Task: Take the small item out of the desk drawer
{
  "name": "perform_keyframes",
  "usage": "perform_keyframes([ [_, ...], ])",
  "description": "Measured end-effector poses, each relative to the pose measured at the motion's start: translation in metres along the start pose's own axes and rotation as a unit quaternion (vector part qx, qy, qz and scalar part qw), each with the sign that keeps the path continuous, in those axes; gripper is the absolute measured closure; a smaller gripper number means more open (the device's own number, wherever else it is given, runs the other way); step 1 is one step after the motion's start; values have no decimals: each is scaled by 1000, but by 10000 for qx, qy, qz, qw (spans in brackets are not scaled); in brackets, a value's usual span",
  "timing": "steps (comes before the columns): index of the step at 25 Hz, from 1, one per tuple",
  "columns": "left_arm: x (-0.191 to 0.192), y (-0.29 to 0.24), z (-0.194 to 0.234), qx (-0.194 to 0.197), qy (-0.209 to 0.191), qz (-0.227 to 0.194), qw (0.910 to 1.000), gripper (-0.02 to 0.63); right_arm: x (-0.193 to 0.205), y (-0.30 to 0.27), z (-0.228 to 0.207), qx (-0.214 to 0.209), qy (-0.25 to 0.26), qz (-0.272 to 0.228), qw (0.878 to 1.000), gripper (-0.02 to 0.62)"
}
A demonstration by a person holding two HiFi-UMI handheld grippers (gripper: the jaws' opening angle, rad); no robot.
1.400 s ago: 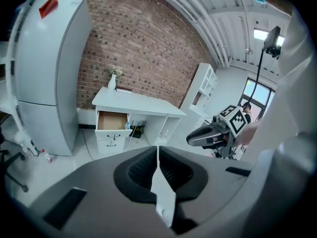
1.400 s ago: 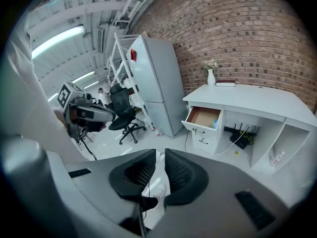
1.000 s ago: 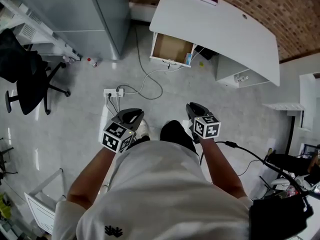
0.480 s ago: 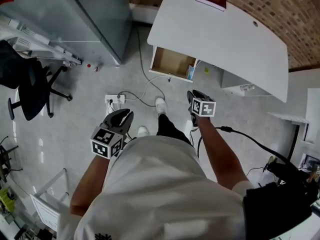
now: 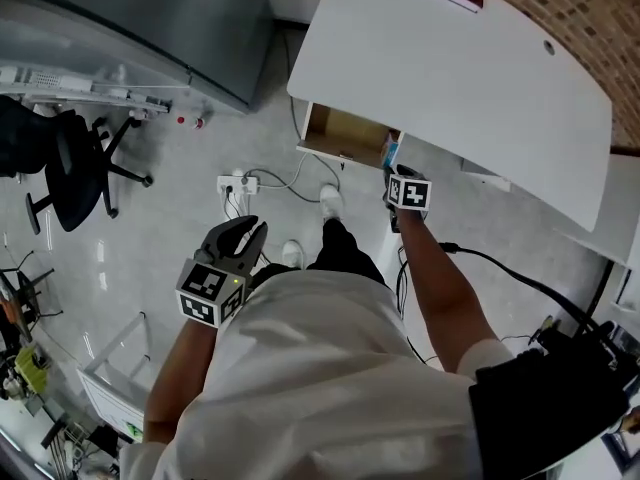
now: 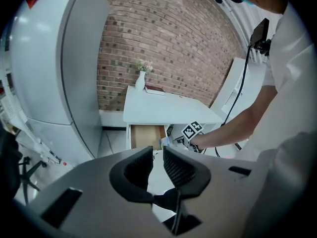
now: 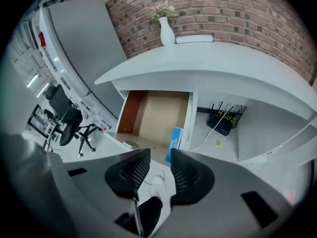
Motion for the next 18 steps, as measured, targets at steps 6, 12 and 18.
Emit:
perform_keyframes([
  [6, -22, -29, 19, -88, 45, 232, 9997, 550, -15, -46, -18, 83, -170, 270, 9995, 437],
  [12, -29, -42, 40, -267, 200, 303, 9990, 575, -31, -82, -23, 211, -470, 317, 9982, 420],
  [18, -35, -52, 49, -311, 255, 326, 9987, 577, -41, -105, -27, 367, -618, 381, 9967, 414],
])
Point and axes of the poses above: the fingertips, and each gripper's own axes: y backward along the fingers, z to its left, x out of its underside, the point moved 7 cm from there along y, backward along the fingers, and after that the axes turned 8 degrees about -y, right-handed, at the moved point
